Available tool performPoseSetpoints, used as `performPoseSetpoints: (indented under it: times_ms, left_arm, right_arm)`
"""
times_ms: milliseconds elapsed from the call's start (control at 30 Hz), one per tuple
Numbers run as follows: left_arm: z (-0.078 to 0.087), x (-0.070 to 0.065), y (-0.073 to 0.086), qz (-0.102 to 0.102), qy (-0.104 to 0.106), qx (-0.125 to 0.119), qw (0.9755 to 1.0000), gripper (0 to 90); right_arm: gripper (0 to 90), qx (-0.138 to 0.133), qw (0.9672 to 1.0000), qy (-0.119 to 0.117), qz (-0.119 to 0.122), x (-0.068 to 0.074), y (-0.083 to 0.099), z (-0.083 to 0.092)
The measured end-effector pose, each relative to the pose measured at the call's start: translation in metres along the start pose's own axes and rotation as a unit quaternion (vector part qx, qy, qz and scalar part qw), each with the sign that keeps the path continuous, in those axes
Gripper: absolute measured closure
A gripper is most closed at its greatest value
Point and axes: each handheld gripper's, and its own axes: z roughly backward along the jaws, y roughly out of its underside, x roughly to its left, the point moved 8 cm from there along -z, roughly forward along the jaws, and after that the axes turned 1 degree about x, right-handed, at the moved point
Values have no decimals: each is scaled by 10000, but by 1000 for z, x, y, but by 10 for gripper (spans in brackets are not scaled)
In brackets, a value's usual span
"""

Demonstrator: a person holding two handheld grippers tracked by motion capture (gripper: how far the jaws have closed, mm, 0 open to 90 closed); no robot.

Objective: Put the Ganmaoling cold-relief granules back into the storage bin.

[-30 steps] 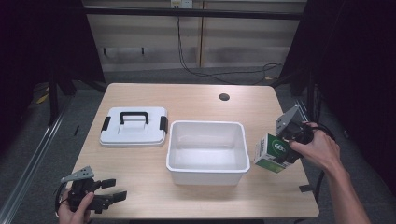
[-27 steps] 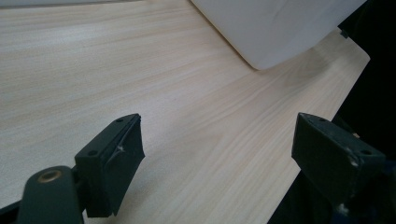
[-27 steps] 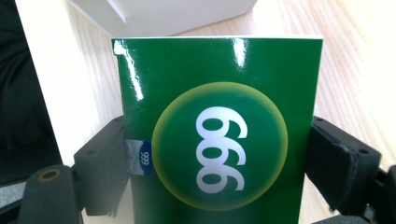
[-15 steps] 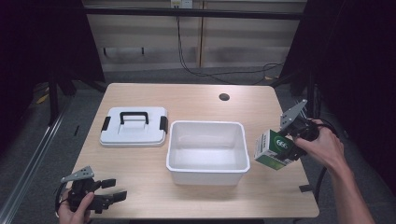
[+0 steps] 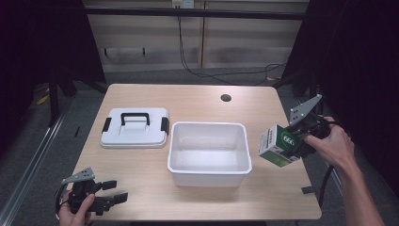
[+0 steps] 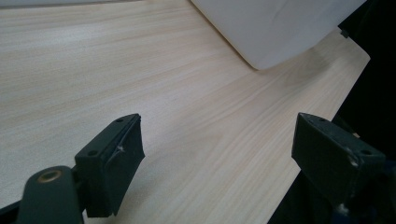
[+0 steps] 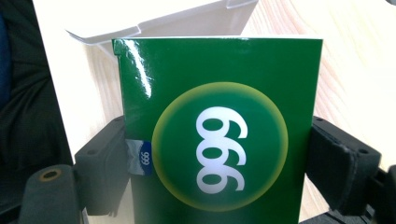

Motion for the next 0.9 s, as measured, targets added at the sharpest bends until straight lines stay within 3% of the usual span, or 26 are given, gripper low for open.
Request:
performPoseSetpoints:
  times_ms: [400,667,900]
  left_arm:
    - [0,0,0,7,-2,-28,10000,166]
    - [1,1,0,27,-20,-42,10000,166]
    - [1,1,0,27,-21,-45,10000,166]
  right_arm:
    - [162,-172,9998,12,23,0,-14,13]
    - [162,-428,9989,69,189,5,-31,22]
    - [162,-449,9983,131,357,10,-44,29]
